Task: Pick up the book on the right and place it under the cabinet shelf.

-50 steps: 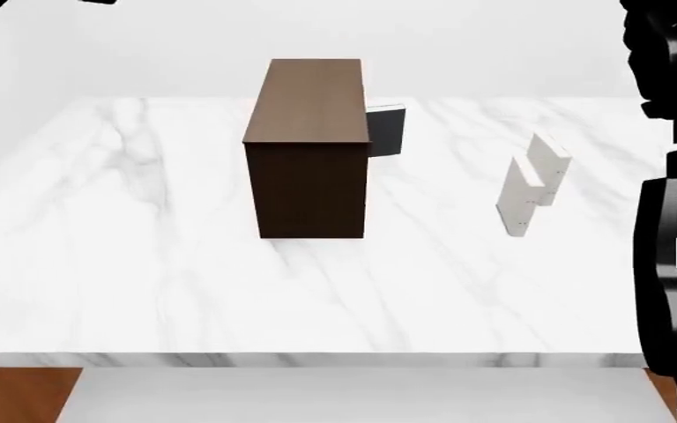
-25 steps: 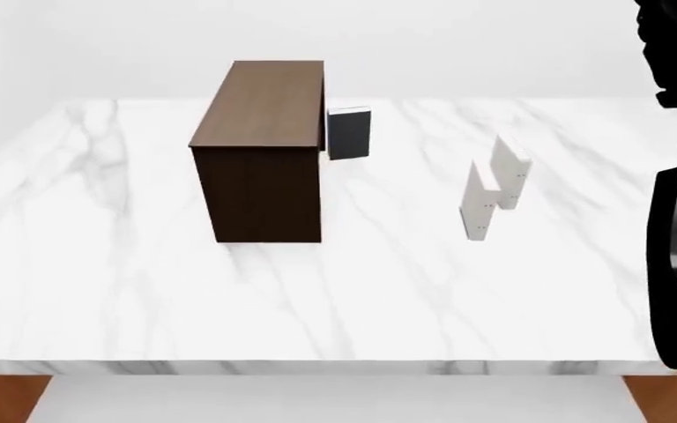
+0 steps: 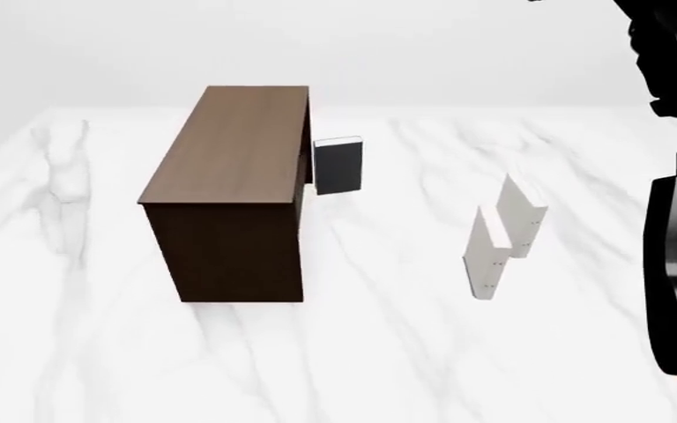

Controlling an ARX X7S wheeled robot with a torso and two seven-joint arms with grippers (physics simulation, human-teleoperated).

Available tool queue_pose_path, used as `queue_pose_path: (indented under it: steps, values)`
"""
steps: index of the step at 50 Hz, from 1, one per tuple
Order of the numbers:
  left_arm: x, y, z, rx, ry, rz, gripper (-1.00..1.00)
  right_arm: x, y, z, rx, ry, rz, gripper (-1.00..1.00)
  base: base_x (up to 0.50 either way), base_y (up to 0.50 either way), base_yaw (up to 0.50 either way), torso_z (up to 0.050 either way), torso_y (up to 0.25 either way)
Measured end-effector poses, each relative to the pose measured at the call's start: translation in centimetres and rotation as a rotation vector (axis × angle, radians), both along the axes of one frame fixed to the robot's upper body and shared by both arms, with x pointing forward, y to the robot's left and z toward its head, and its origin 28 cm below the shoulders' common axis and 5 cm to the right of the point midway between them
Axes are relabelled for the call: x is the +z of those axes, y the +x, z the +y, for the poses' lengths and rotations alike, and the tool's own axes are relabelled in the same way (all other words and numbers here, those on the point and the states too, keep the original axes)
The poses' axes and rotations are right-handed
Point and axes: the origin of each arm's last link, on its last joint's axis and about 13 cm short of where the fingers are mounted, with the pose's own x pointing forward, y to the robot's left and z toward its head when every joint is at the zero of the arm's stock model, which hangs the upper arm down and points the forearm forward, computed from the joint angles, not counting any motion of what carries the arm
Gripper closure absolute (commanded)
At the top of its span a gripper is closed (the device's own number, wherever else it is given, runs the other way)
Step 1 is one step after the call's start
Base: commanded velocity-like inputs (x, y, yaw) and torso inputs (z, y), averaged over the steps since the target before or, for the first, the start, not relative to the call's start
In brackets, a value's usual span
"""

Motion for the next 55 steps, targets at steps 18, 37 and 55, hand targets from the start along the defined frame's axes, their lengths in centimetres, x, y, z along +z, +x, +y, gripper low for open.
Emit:
queue_pose_path:
  steps: [18, 37, 55]
  values:
    - [0.06, -0.17, 0.08, -0.001, 0.000, -0.005, -1.00, -0.18, -0.17, 0.07, 0.012, -0.014, 0.010, -1.00, 0.50, -0.08, 0.00, 0.000, 0.001]
    - [0.02, -0.45, 0.26, -0.001, -0.001, -0.009, -1.00, -0.50, -0.35, 0.19, 0.022, -0.025, 0.026, -1.00, 0.50, -0.06, 0.00, 0.000, 0.002]
    - [-0.13, -0.61, 0.41, -0.013, 0.010, -0.008, -1.00, -0.79, -0.42, 0.38, 0.033, -0.028, 0.047, -1.00, 0.18, -0.01, 0.00, 0.000, 0.001]
